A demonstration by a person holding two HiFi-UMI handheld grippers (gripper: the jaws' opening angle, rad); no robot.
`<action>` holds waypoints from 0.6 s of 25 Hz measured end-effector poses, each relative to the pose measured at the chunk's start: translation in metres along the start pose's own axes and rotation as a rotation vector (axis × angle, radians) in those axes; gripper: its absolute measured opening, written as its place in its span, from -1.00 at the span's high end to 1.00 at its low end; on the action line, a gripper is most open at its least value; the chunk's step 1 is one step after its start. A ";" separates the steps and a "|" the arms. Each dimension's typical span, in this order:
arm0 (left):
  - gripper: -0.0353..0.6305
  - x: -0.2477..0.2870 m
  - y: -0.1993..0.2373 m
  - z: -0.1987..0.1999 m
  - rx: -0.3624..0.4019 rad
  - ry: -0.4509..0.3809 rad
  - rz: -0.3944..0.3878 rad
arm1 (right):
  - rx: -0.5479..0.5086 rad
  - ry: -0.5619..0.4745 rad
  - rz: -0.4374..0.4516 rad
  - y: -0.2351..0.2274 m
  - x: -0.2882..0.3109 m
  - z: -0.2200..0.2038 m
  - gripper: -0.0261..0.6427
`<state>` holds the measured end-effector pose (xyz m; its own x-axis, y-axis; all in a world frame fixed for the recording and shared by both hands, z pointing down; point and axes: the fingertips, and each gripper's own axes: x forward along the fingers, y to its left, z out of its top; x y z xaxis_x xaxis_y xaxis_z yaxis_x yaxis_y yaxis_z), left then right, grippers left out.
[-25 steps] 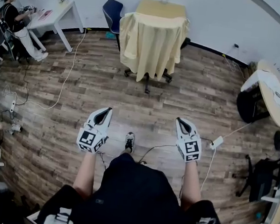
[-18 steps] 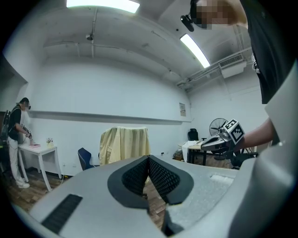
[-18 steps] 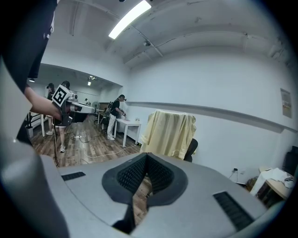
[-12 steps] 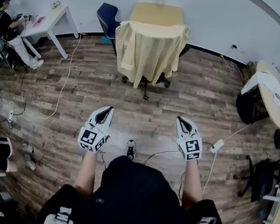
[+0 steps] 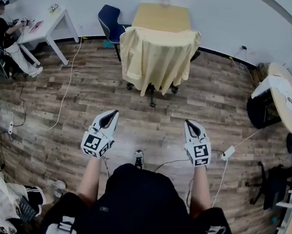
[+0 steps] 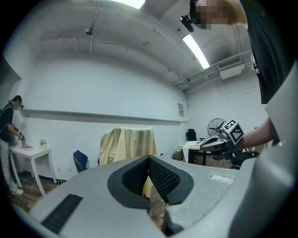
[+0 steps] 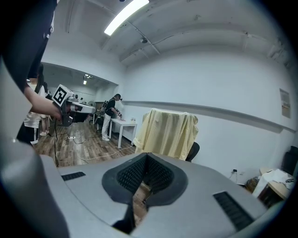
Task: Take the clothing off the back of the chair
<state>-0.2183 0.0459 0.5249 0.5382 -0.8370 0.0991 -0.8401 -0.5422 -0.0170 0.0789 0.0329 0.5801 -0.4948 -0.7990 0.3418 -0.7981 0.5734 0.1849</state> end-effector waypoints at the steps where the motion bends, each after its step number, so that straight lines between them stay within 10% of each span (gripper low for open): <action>1: 0.89 0.001 0.003 0.000 0.001 -0.001 -0.003 | 0.002 0.001 -0.002 0.000 0.003 0.000 0.94; 15: 0.89 0.006 0.054 -0.006 -0.020 -0.011 -0.003 | 0.034 0.015 -0.034 0.007 0.038 0.011 0.94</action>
<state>-0.2607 0.0116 0.5303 0.5417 -0.8359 0.0882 -0.8394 -0.5436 0.0031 0.0502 0.0042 0.5843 -0.4620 -0.8150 0.3496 -0.8258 0.5391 0.1655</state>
